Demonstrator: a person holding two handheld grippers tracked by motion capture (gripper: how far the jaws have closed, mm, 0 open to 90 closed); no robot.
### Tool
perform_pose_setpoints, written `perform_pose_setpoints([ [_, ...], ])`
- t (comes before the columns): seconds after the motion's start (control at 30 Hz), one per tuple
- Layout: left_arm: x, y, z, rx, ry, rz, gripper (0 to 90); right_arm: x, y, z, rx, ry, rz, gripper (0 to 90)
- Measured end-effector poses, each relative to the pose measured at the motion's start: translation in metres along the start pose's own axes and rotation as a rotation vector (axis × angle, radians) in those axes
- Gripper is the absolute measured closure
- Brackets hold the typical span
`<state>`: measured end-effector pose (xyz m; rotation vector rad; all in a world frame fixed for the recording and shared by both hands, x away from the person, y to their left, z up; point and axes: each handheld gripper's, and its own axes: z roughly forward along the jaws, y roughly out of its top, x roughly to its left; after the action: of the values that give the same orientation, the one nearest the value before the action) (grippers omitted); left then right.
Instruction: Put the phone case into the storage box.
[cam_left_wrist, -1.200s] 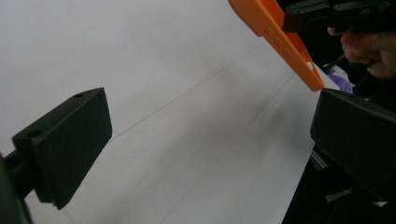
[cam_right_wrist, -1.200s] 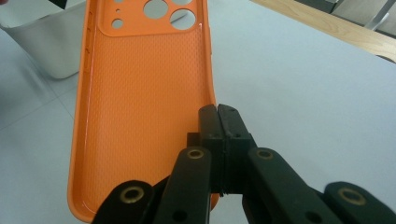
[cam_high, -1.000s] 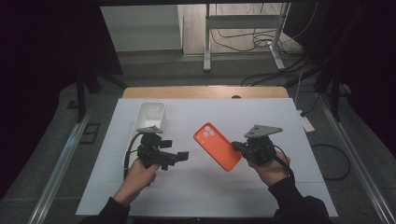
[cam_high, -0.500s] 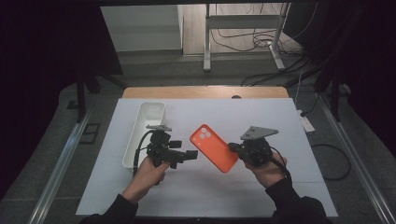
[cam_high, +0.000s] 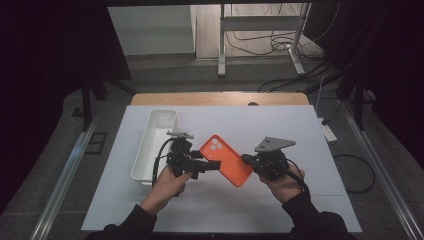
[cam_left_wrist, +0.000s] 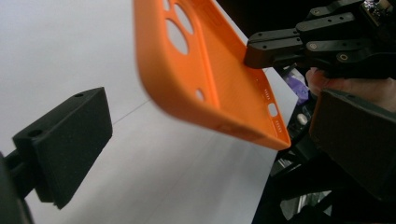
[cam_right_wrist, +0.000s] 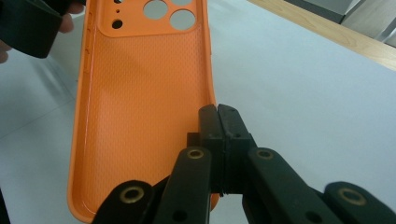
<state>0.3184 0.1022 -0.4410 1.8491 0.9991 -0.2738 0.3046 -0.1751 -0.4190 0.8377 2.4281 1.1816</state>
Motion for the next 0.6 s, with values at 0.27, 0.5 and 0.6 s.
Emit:
perform_pose_setpoints([
  [0.27,-0.001,0.002,0.007,0.004,-0.016,-0.005,0.6,0.004,0.001,-0.001,-0.011,0.007,-0.01,89.1],
  [0.5,0.001,0.003,0.007,-0.008,-0.029,-0.033,10.1,0.008,0.002,0.0,-0.018,0.011,-0.017,89.0],
  [0.6,0.001,0.002,0.007,0.001,-0.04,-0.032,19.2,0.01,0.002,0.0,-0.019,0.01,-0.022,89.0],
])
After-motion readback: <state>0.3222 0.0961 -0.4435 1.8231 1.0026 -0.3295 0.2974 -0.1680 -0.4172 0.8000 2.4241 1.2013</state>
